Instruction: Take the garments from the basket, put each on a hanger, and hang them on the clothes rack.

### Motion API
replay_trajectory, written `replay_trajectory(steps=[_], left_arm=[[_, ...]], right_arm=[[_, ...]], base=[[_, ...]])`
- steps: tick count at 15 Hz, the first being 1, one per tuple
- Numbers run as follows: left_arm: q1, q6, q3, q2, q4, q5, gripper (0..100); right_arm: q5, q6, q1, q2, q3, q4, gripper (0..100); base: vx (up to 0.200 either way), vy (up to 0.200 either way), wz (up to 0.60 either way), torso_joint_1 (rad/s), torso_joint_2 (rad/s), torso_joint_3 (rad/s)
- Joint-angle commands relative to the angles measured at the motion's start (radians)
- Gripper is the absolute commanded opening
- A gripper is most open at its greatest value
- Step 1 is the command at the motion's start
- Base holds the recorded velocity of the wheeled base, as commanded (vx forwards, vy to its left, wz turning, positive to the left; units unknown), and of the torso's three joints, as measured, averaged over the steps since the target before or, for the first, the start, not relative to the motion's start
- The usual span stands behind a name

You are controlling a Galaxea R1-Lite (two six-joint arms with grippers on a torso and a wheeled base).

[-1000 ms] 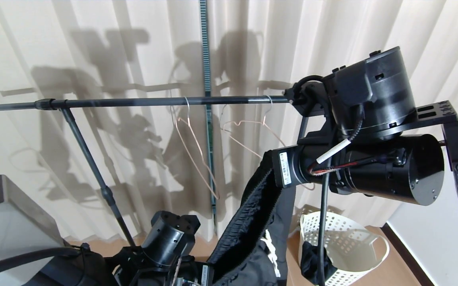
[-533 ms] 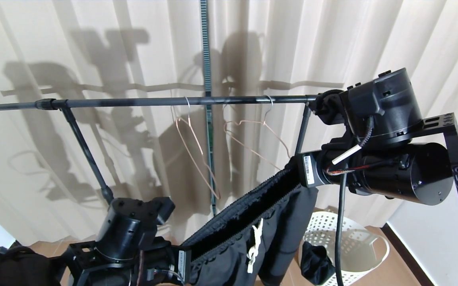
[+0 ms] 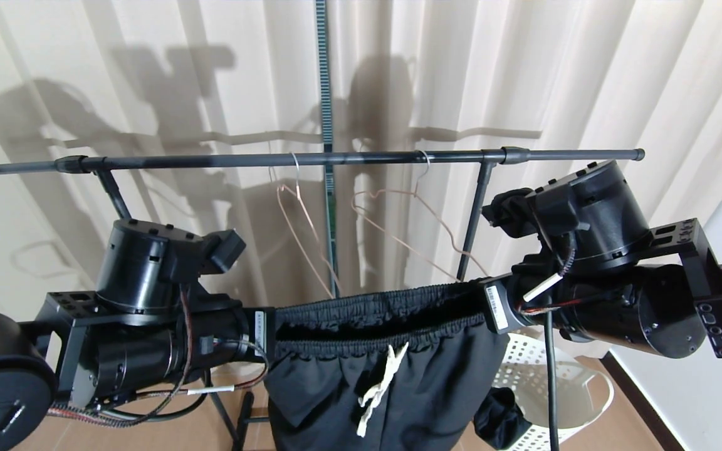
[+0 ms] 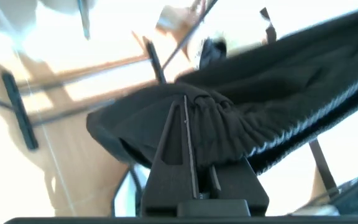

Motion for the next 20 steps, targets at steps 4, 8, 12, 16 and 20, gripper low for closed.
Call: replay_trajectory(steps=[4, 8, 12, 16, 20], left_arm=[[0.023, 0.024, -0.086, -0.004, 0.022, 0.0, 0], [0.041, 0.025, -0.112, 0.0, 0.022, -0.003, 0], [0.039, 0.025, -0.193, 0.058, 0.024, -0.005, 0], [0.035, 0.027, -0.369, 0.144, 0.059, -0.009, 0], [-0.005, 0.025, -0.61, 0.255, 0.148, -0.013, 0]], right_arm=[[0.004, -0.032, 0.001, 0.004, -0.003, 0.0, 0], [0.004, -0.052, 0.001, -0.016, 0.021, 0.009, 0], [0.012, -0.13, 0.022, -0.09, 0.081, 0.029, 0], [0.058, -0.179, 0.113, -0.17, 0.087, 0.115, 0], [0.121, -0.141, 0.312, -0.166, 0.081, 0.172, 0]], base=[[0.0, 0.0, 0.0, 0.0, 0.0, 0.0], [0.0, 0.0, 0.0, 0.0, 0.0, 0.0], [0.0, 0.0, 0.0, 0.0, 0.0, 0.0], [0.0, 0.0, 0.0, 0.0, 0.0, 0.0], [0.0, 0.0, 0.0, 0.0, 0.0, 0.0]])
